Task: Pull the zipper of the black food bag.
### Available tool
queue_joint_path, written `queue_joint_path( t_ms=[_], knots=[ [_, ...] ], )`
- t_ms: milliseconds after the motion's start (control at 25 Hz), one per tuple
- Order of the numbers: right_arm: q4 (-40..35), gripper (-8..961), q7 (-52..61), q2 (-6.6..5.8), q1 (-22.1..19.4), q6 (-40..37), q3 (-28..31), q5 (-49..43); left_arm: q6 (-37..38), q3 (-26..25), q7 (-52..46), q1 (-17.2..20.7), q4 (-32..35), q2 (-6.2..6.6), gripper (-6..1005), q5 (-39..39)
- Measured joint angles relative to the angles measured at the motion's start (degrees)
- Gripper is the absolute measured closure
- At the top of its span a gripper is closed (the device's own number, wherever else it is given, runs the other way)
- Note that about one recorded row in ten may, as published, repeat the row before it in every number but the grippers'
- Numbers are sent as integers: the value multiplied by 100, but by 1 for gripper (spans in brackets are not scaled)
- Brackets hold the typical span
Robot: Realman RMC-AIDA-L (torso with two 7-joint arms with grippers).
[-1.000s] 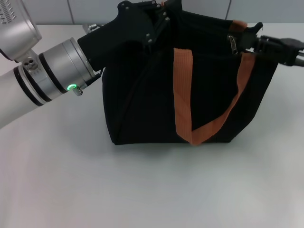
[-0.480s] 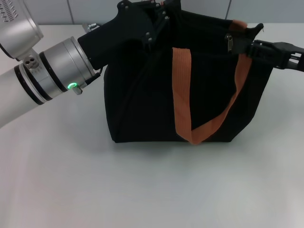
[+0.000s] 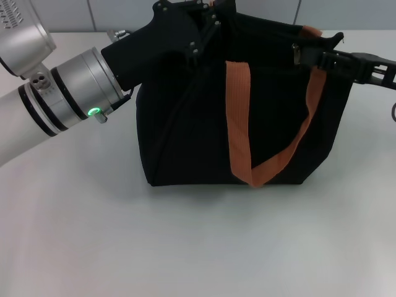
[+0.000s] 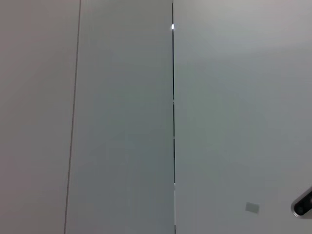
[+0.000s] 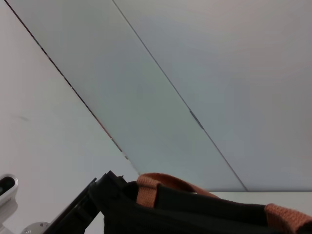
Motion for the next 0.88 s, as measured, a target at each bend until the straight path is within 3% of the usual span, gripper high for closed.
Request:
queue_joint_path(
  t_ms=[320, 880],
  knots=[
    [4, 644, 5, -24, 131, -23, -519, 5, 4, 0, 0, -13, 8, 0, 971, 1],
    [60, 645, 146, -14, 118, 120, -490, 42, -7, -1, 0, -12, 9, 0, 971, 1]
  ],
)
